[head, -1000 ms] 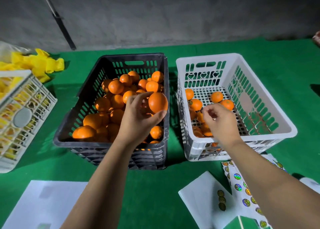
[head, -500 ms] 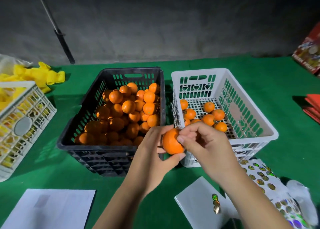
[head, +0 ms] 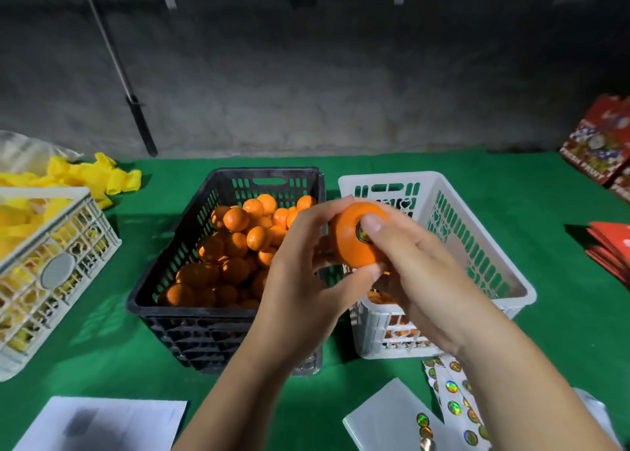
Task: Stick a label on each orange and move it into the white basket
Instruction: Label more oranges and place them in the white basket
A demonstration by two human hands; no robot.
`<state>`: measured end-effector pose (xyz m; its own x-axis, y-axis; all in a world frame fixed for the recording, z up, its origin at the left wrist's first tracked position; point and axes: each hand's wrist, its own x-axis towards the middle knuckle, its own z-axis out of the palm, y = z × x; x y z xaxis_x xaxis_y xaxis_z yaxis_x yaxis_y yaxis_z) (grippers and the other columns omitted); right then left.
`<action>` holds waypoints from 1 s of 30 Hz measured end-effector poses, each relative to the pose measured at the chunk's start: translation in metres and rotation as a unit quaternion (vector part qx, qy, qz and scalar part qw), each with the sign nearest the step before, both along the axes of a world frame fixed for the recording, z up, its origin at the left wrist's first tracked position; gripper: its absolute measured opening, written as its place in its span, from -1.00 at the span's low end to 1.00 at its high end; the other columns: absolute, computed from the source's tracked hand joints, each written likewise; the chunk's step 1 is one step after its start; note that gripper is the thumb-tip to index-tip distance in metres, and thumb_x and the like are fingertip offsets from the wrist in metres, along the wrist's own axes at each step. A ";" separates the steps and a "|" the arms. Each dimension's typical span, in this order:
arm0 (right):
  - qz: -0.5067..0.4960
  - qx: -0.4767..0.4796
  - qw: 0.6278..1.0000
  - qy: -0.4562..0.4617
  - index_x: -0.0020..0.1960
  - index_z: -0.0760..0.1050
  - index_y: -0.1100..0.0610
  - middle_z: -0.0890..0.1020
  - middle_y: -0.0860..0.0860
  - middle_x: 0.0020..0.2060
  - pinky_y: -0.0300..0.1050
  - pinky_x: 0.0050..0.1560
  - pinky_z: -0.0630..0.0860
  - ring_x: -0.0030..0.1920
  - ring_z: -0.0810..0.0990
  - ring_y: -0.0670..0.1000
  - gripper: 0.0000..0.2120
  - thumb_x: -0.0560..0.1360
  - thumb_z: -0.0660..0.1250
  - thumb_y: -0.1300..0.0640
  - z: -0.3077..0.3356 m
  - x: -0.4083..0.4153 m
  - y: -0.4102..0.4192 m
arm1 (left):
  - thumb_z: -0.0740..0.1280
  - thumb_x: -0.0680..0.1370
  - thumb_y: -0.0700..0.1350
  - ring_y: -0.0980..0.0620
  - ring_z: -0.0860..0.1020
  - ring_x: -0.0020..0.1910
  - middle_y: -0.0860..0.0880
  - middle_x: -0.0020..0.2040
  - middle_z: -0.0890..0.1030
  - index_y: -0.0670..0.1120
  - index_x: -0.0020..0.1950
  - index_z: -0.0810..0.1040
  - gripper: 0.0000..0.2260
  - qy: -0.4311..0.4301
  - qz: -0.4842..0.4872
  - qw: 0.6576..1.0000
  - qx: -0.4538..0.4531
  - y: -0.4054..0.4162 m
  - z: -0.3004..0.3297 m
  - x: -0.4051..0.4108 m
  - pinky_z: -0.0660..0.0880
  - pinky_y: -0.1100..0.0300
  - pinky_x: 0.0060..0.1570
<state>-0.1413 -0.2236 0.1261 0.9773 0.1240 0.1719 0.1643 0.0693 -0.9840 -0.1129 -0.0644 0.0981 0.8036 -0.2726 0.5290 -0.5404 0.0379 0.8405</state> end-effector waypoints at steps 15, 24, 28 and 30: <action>0.002 0.090 0.996 -0.011 0.35 0.58 0.02 0.72 0.12 0.15 -0.11 0.09 0.64 0.22 0.69 0.10 -0.65 0.61 0.32 -0.05 0.030 0.008 0.017 | 0.52 0.46 0.00 -0.07 0.70 0.14 -0.10 0.14 0.73 0.06 0.28 0.64 -0.61 0.083 -0.045 0.988 -0.119 0.004 0.043 0.007 0.62 0.20 0.06; -0.004 0.025 0.999 0.024 0.41 0.53 -0.08 0.64 0.18 0.24 0.20 0.30 0.58 0.27 0.62 0.21 -0.61 0.63 0.30 -0.17 0.014 0.015 0.012 | 0.61 0.38 -0.05 -0.10 0.66 0.25 -0.13 0.23 0.70 0.02 0.22 0.70 -0.59 0.233 -0.088 0.950 -0.186 0.006 0.026 0.019 0.62 0.19 0.08; 0.013 -0.023 1.000 -0.007 0.40 0.53 -0.11 0.65 -0.06 0.25 -0.05 0.24 0.60 0.29 0.62 -0.04 -0.71 0.70 0.27 -0.02 0.009 0.015 0.010 | 0.56 0.37 -0.06 -0.15 0.66 0.24 -0.19 0.22 0.69 -0.04 0.21 0.70 -0.59 0.260 -0.094 0.935 -0.223 0.001 0.019 0.021 0.62 0.07 0.11; -0.002 -0.016 1.000 -0.017 0.37 0.56 -0.10 0.67 -0.07 0.23 -0.08 0.21 0.61 0.27 0.63 -0.04 -0.72 0.70 0.24 0.00 0.006 0.014 0.012 | 0.53 0.38 -0.02 -0.16 0.64 0.29 -0.19 0.25 0.68 -0.07 0.24 0.68 -0.57 0.270 -0.090 0.928 -0.241 -0.004 0.011 0.021 0.51 -0.08 0.26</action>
<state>-0.1272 -0.2118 0.1324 0.9716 0.1264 0.2002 0.1971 0.0363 -0.9797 -0.0917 -0.0683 0.1095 0.9515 -0.2643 0.1574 0.0065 0.5287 0.8488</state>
